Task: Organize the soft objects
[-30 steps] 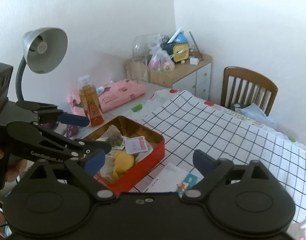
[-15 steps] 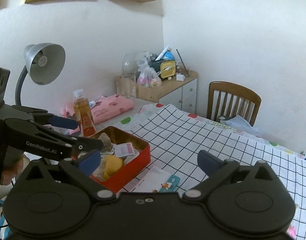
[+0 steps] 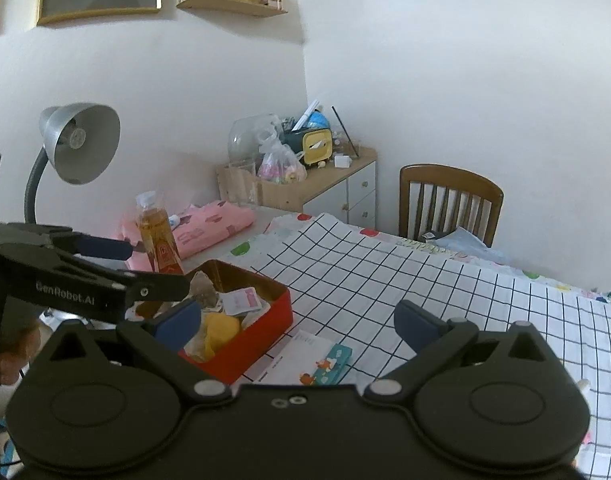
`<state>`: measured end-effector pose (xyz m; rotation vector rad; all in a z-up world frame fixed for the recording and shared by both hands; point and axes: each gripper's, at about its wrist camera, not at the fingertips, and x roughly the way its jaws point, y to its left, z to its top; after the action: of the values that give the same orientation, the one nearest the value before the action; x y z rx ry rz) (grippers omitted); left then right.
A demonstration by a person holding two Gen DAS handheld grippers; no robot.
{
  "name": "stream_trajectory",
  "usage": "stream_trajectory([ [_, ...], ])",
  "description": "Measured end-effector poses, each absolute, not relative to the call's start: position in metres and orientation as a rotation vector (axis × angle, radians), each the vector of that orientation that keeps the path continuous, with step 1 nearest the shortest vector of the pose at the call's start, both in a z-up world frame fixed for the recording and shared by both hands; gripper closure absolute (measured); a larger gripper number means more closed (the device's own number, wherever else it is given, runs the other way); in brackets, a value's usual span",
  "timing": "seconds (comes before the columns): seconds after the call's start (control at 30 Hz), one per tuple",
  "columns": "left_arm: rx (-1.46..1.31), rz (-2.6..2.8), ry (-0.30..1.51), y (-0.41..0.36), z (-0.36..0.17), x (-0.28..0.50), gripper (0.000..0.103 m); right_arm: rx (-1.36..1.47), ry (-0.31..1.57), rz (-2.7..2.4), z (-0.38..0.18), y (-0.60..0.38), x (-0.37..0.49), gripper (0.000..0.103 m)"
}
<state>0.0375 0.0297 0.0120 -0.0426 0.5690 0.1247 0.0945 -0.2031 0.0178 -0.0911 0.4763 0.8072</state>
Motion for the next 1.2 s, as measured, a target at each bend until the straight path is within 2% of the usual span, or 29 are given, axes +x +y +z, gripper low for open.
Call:
stream_trajectory([
  [1.2, -0.047, 0.084, 0.538, 0.011, 0.016, 0.03, 0.0, -0.031, 0.447, 0.651, 0.011, -0.215, 0.084, 0.0],
])
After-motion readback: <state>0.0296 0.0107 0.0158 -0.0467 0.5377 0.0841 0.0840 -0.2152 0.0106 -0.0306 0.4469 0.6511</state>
